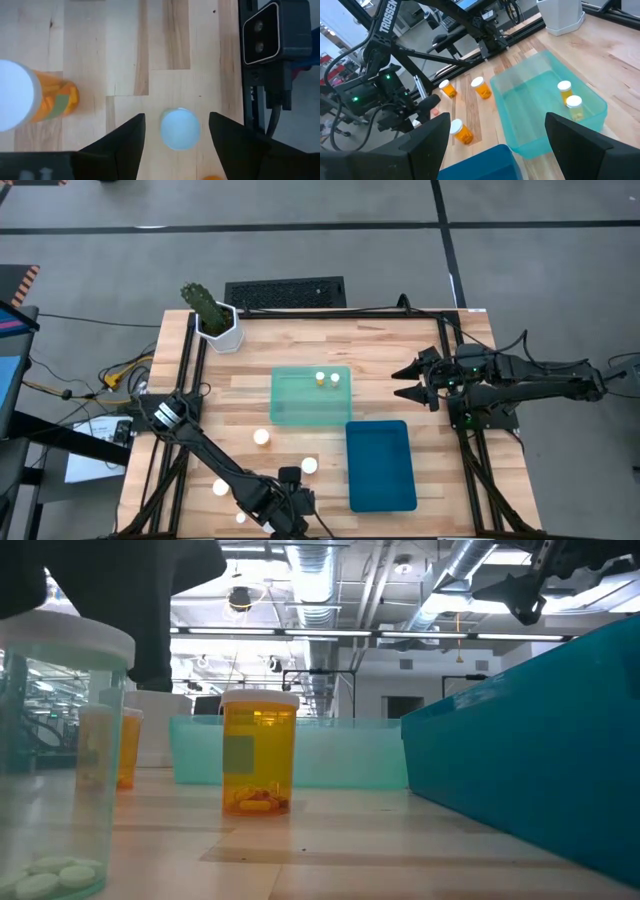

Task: Pick and place medicine bottles into bin by pill shape (circle, oval)
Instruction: Put the blue pill bottle into the light blue bin

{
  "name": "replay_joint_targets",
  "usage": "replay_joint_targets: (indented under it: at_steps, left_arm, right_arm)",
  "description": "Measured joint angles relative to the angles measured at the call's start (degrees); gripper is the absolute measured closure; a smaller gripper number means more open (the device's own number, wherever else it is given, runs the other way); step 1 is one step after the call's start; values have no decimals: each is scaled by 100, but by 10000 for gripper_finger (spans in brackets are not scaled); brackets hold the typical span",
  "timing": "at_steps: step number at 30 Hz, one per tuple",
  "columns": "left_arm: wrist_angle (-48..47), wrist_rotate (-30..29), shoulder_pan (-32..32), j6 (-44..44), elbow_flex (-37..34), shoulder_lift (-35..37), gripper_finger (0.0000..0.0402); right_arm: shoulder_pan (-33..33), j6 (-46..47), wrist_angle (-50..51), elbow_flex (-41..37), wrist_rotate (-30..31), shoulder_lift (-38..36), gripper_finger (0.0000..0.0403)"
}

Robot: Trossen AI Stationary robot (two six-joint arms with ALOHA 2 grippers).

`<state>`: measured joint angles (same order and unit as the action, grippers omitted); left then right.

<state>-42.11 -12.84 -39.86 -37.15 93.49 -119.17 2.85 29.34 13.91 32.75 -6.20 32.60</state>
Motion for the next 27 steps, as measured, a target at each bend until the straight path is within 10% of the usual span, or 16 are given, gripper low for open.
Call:
replay_joint_targets:
  at_steps: [27]
  left_arm:
    - [-4, 190, 11, 96, -2, 0, 268]
  right_arm:
    - [0, 4, 44, 0, 0, 0, 69]
